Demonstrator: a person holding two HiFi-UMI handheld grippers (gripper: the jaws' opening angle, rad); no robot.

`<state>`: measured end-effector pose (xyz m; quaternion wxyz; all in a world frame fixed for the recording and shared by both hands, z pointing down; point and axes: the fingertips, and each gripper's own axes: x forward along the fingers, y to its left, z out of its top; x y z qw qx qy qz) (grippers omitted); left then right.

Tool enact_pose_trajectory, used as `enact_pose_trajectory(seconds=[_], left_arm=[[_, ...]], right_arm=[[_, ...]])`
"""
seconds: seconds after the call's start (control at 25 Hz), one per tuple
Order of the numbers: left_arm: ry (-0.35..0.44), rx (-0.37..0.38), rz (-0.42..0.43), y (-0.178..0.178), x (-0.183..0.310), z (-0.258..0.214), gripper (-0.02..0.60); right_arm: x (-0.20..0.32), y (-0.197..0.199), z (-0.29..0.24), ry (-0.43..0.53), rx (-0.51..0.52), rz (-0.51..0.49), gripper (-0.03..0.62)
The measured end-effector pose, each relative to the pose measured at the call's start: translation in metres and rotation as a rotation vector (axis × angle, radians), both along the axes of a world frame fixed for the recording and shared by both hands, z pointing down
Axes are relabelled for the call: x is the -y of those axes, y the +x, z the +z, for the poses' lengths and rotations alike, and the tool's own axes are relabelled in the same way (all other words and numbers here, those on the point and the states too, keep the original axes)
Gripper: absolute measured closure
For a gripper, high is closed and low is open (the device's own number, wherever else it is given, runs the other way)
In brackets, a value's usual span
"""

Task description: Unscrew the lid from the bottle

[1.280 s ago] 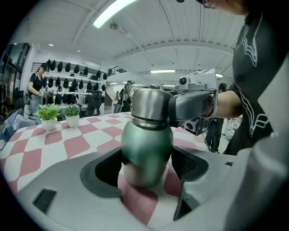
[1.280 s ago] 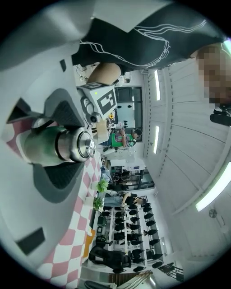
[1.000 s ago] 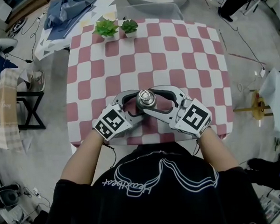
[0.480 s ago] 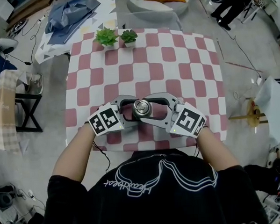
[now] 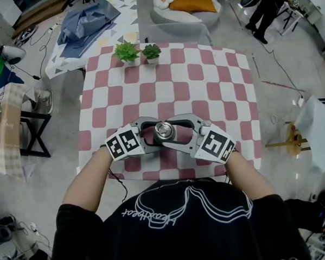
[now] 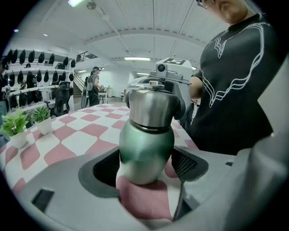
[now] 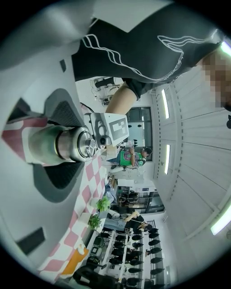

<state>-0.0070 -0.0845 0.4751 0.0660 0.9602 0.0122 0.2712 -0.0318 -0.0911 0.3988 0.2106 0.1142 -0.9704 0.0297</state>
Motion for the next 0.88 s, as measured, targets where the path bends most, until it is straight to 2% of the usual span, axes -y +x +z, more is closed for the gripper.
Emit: enact_pose_trajectory(seconds=[0.16,0.36,0.56,0.72,0.84,0.88], left_arm=[[-0.030,-0.012,-0.029,-0.001,-0.002,-0.003,0.235],[-0.072,-0.053,-0.083,-0.015,-0.001,-0.017,0.235],[-0.121,-0.155,-0.190,-0.032,0.001,-0.047,0.235],[-0.096,-0.232,-0.270,-0.042,-0.004,-0.082,0.236],[-0.088,-0.332,-0.326,-0.042,-0.009,-0.120,0.239],[-0.076,-0.362,-0.347,-0.041,-0.010,-0.134,0.276]], right_arm=[[-0.001,0.001,0.001,0.013,-0.014,0.014,0.349],[-0.001,0.001,-0.008,0.021,0.029,0.061,0.350],[-0.001,0.006,-0.028,0.042,0.071,0.140,0.350],[-0.005,0.016,-0.052,0.064,0.147,0.209,0.350],[-0.007,0.029,-0.075,0.097,0.187,0.290,0.350],[-0.007,0.034,-0.082,0.102,0.203,0.321,0.350]])
